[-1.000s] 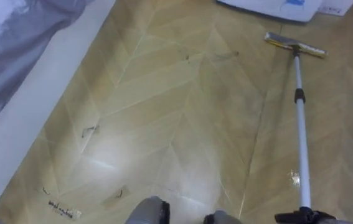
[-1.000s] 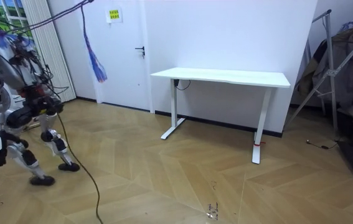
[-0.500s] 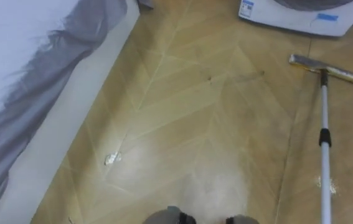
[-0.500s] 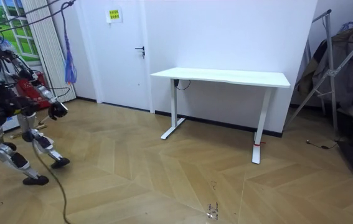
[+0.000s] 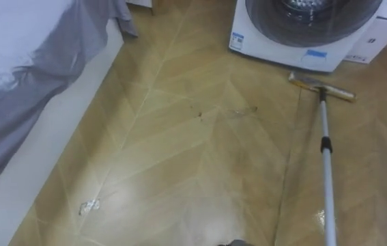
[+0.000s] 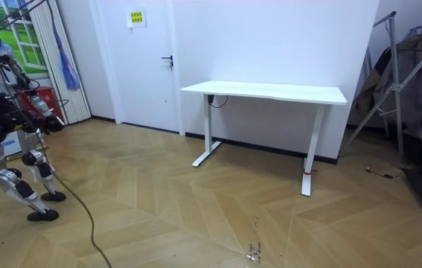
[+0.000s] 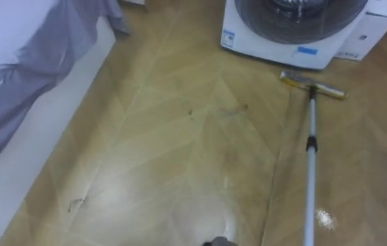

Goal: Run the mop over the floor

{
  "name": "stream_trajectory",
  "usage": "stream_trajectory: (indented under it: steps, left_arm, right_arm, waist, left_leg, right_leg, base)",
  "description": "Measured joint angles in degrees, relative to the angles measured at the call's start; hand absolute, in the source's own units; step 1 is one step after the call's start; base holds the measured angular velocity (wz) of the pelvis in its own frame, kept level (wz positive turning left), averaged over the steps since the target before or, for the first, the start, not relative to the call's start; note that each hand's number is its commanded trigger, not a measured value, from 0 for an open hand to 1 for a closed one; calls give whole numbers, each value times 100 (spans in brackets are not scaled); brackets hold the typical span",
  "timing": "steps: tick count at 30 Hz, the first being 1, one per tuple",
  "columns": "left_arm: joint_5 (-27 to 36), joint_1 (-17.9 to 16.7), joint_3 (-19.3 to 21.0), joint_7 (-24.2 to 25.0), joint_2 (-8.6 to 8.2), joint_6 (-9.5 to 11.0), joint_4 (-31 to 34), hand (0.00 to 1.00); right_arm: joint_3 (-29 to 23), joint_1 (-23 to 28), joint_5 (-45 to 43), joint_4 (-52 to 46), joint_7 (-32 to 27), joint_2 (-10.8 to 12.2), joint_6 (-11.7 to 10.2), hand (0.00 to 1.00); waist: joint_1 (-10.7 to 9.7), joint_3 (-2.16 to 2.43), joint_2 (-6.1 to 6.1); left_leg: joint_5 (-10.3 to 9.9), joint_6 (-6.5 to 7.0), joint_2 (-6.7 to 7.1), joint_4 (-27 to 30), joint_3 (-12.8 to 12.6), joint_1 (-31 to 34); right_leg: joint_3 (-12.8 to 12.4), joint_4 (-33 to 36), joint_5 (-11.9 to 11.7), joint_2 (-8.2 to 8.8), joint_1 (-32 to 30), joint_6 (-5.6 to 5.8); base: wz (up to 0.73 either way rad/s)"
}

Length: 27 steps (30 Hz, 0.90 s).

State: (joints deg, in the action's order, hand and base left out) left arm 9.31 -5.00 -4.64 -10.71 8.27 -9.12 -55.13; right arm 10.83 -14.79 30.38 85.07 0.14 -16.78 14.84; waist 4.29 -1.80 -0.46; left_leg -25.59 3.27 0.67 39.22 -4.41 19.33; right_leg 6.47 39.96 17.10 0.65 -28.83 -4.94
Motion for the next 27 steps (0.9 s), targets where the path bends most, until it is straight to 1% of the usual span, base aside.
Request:
stream_trajectory:
  steps: [2,3,4,5,7,8,9,10,12,13,14,15,16,17,19,20,22,24,26,27]
  left_arm:
    - [-20,-43,68,11,36,7,-66,0]
    - [-20,-97,73,14,44,7,-64,0]
    - [-10,-182,75,34,58,1,-79,0]
    - [-13,-274,116,79,63,-10,-126,0]
    - [-28,-375,191,149,64,-24,-198,0]
    - [-32,-468,236,152,64,-26,-213,0]
    - [-35,-568,373,159,61,-31,-212,0]
    - [-101,-664,509,165,51,-39,-209,0]
    - [-316,-781,659,169,36,-59,-213,0]
    - [-472,-877,678,162,38,-71,-217,0]
    - [-608,-981,685,155,41,-96,-209,0]
    - [-697,-1028,703,152,39,-121,-207,0]
    - [-781,-1096,792,162,21,-176,-206,0]
    - [-781,-1132,833,192,16,-226,-206,0]
    - [-778,-1176,858,286,16,-260,-220,0]
    - [-774,-1163,898,316,4,-263,-231,0]
    - [-771,-1090,910,370,1,-268,-273,0]
    - [-772,-1050,932,370,4,-297,-275,0]
    - [-772,-1030,1063,389,5,-330,-278,0]
    - [-773,-1028,1130,401,21,-352,-290,0]
  right_arm:
    - [-97,-87,196,68,247,-35,2,100]
    - [-96,-49,210,104,286,-20,3,100]
    - [-88,56,195,73,366,-15,-26,100]
    - [-87,233,143,8,452,-24,-62,100]
    - [-81,574,132,-100,547,-35,-170,100]
    - [-84,694,121,-132,571,-32,-185,100]
    - [-89,903,76,-130,638,-10,-231,100]
    - [-85,1114,21,-100,683,2,-249,100]
    - [-82,1320,-260,65,694,3,-299,100]
    - [-90,1448,-591,185,664,-7,-305,100]
    - [-98,1628,-865,204,605,-3,-303,100]
    - [-114,1731,-985,205,591,6,-302,100]
    - [-187,1919,-1217,194,586,45,-299,100]
    - [-210,2077,-1362,159,591,96,-290,100]
    - [-215,2254,-1539,108,607,174,-271,100]
    - [-278,2339,-1662,69,641,214,-271,100]
    - [-384,2419,-1790,28,686,235,-263,100]
    - [-462,2411,-1945,-54,703,239,-215,100]
    - [-510,2400,-1995,-103,717,266,-207,100]
    - [-547,2405,-2046,-174,726,300,-120,100]
  waist:
    - [107,3,-22]
    - [105,3,-21]
    - [105,10,-26]
    - [75,32,-45]
    - [60,46,-46]
    - [59,61,-47]
    - [57,123,-48]
    - [50,155,-36]
    - [23,174,17]
    - [-16,176,-6]
    - [-115,197,-4]
    - [-146,194,0]
    - [-195,201,-17]
    - [-253,198,-18]
    - [-272,195,-38]
    - [-299,186,-57]
    - [-355,185,-65]
    - [-364,184,-58]
    - [-368,182,-56]
    - [-376,179,-62]
  left_leg:
    - [135,-99,-12,-405,52,-344]
    - [182,-117,-20,-514,71,-455]
    - [289,-140,-30,-803,76,-672]
    - [415,-157,-19,-1105,77,-875]
    - [557,-182,-19,-1501,115,-1204]
    - [598,-194,-25,-1624,129,-1311]
    - [695,-214,-41,-1879,134,-1510]
    - [787,-232,-58,-2106,145,-1738]
    - [817,-239,-90,-2320,155,-2047]
    - [826,-241,-90,-2390,156,-2175]
    - [829,-243,-94,-2408,152,-2290]
    - [830,-243,-96,-2432,143,-2350]
    - [830,-243,-97,-2489,148,-2468]
    - [830,-243,-108,-2540,145,-2555]
    - [830,-243,-129,-2588,135,-2632]
    - [830,-243,-129,-2597,127,-2679]
    - [829,-243,-125,-2600,95,-2730]
    - [830,-243,-128,-2617,-21,-2780]
    - [830,-243,-131,-2658,-12,-2858]
    - [829,-242,-132,-2656,-21,-2907]
  right_leg:
    - [74,-338,-81,-34,334,-44]
    - [89,-454,-117,-55,442,-50]
    - [102,-701,-184,-94,630,-62]
    - [99,-897,-255,-107,810,-65]
    - [102,-1181,-319,-146,1101,-69]
    - [103,-1274,-336,-165,1204,-71]
    - [115,-1481,-372,-200,1395,-76]
    - [126,-1687,-419,-236,1613,-74]
    - [107,-1855,-422,-299,1866,-67]
    - [119,-1879,-378,-300,1980,-54]
    - [155,-1927,-348,-295,2125,-43]
    - [156,-1936,-332,-296,2190,-41]
    - [146,-1940,-303,-303,2269,-42]
    - [118,-1965,-299,-326,2330,-43]
    - [34,-2017,-312,-373,2410,-50]
    - [-11,-2017,-315,-386,2438,-51]
    - [-64,-2021,-323,-396,2477,-37]
    - [-185,-2024,-341,-430,2485,-17]
    - [-218,-2034,-361,-444,2533,-20]
    - [-231,-2031,-362,-449,2577,-18]
  base:
    - [15]
    - [9]
    - [0]
    - [0]
    - [0]
    - [0]
    - [5]
    - [6]
    - [2]
    - [10]
    - [12]
    - [5]
    - [-7]
    - [-14]
    - [-25]
    - [-24]
    - [-13]
    - [-25]
    - [-21]
    - [-6]
